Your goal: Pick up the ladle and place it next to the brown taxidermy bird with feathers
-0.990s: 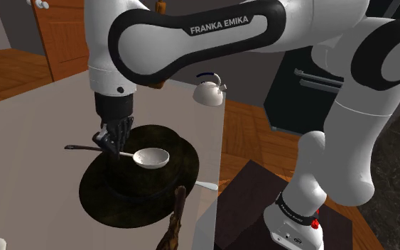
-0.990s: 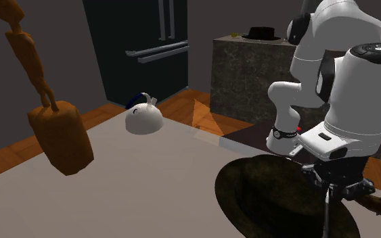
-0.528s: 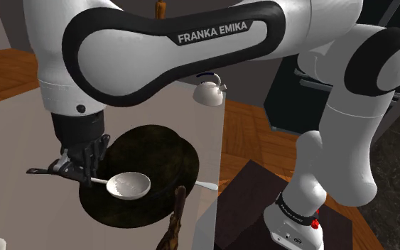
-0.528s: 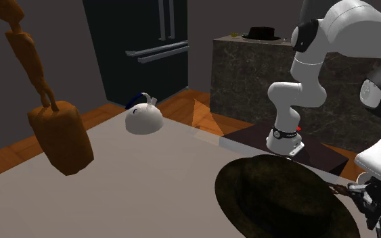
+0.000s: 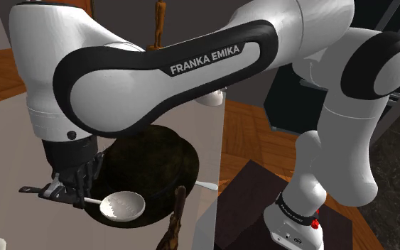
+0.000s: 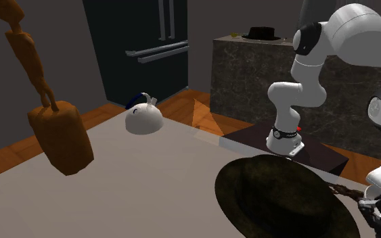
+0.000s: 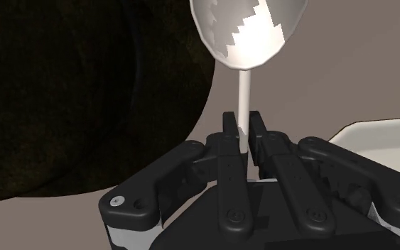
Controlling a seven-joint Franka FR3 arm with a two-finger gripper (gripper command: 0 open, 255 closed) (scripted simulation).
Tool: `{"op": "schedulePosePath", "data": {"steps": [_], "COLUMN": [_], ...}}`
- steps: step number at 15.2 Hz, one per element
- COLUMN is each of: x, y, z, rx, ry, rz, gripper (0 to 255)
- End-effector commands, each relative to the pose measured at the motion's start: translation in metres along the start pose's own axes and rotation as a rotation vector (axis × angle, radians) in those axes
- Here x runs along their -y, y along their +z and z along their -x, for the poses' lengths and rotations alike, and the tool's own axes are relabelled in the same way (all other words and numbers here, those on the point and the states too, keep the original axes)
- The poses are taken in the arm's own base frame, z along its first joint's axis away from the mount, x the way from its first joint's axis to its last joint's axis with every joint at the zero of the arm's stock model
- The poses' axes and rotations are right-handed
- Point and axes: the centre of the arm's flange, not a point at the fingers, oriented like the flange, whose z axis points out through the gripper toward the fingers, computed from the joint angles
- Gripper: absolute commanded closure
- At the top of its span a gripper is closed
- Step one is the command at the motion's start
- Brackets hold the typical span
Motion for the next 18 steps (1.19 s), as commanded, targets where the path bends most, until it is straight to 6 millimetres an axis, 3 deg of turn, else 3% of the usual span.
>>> {"op": "schedulePosePath", "data": {"steps": [1,14,18], "x": [-0.001,-0.009,-0.009], "y": [0.011,0.079,0.079], "z": [-0.001,-0.003,-0.003], "rx": [0.0,0.0,0.0], "ry": [0.0,0.0,0.0], "rz": [0.0,0.0,0.0], "gripper": [255,255,255]}}
